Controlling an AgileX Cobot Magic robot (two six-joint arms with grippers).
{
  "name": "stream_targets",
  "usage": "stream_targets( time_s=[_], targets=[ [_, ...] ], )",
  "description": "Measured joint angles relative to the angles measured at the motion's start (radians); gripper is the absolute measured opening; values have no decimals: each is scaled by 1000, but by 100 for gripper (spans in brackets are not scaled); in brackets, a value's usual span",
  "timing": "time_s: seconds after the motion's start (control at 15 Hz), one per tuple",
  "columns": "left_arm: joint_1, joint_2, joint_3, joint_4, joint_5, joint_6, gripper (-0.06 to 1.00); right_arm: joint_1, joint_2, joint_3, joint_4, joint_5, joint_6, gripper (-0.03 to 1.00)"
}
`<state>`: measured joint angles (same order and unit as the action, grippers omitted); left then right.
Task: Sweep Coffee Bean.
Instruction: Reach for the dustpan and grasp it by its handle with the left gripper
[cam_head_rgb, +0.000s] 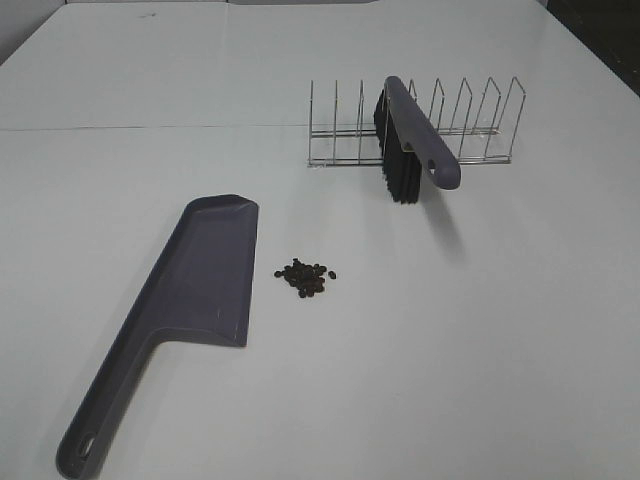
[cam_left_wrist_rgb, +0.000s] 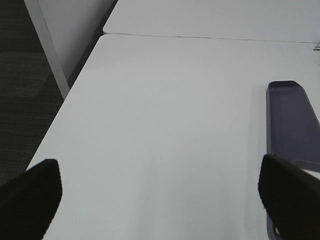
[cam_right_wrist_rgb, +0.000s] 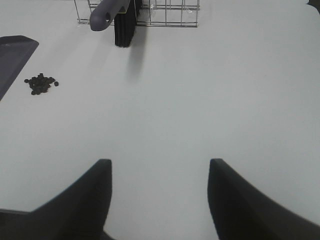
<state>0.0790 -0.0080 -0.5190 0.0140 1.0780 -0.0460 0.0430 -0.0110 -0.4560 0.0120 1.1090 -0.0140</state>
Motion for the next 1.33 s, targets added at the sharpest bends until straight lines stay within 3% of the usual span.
stream_targets(
  time_s=[0.73,0.93,1.13,1.33],
  targets=[
    [0,6,0,18,0,0,98,0,0,0,0,0,0,47],
    [0,113,-33,1,25,0,97,0,0,0,0,0,0,47],
    [0,352,-101,7,124,16,96,0,0,0,0,0,0,47],
    [0,540,-130,-8,145,31,95,0,0,0,0,0,0,47]
  ],
)
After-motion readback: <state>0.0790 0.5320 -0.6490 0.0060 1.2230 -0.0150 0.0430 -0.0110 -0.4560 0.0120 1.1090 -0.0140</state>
